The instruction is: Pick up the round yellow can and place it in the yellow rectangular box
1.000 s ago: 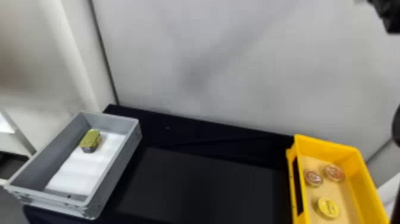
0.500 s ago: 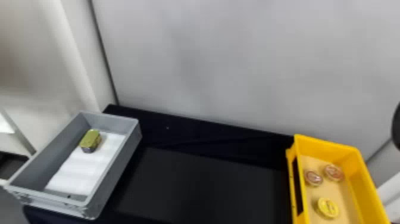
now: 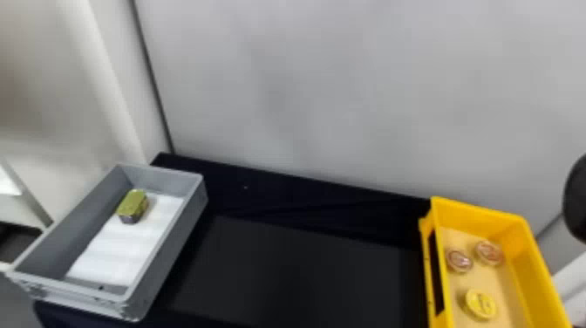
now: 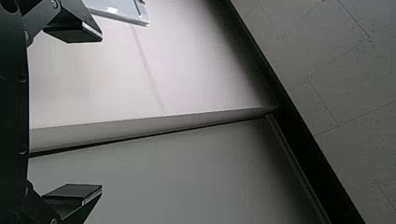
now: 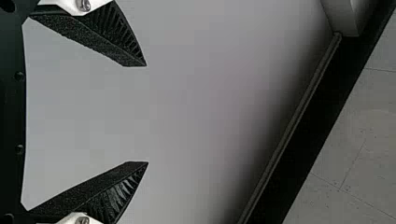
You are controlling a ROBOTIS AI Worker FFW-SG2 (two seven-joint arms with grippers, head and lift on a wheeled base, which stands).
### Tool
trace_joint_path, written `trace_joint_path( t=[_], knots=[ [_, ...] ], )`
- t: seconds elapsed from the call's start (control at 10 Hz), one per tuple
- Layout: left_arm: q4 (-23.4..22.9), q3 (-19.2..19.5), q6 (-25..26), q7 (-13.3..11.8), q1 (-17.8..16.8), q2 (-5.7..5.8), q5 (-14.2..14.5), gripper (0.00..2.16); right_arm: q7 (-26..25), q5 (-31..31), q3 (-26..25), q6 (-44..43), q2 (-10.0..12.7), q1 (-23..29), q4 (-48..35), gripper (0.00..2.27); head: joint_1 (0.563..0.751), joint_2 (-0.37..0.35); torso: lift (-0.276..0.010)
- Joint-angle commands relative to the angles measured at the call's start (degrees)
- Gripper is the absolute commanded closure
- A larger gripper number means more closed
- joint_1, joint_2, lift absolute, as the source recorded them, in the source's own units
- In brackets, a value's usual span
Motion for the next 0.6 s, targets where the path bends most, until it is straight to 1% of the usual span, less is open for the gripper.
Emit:
trace_joint_path(
  t=[0.0, 0.3, 0.5],
  knots=[
    [0.1, -0.4, 0.0, 0.1, -0.1, 0.09, 0.0, 0.14, -1.5, 1.6, 0.0, -7.1, -0.1, 1.1, 0.1, 0.00, 0.694, -0.078, 0.000],
    [0.3, -0.6, -0.1, 0.4, 0.0, -0.09, 0.0, 0.14, -1.5, 1.8, 0.1, -7.3, -0.1, 1.2, 0.2, 0.01, 0.694, -0.078, 0.000],
    [0.3, -0.6, -0.1, 0.3, -0.2, 0.00, 0.0, 0.14, -1.5, 1.8, 0.1, -7.3, -0.1, 1.3, 0.2, 0.01, 0.694, -0.078, 0.000]
  ],
)
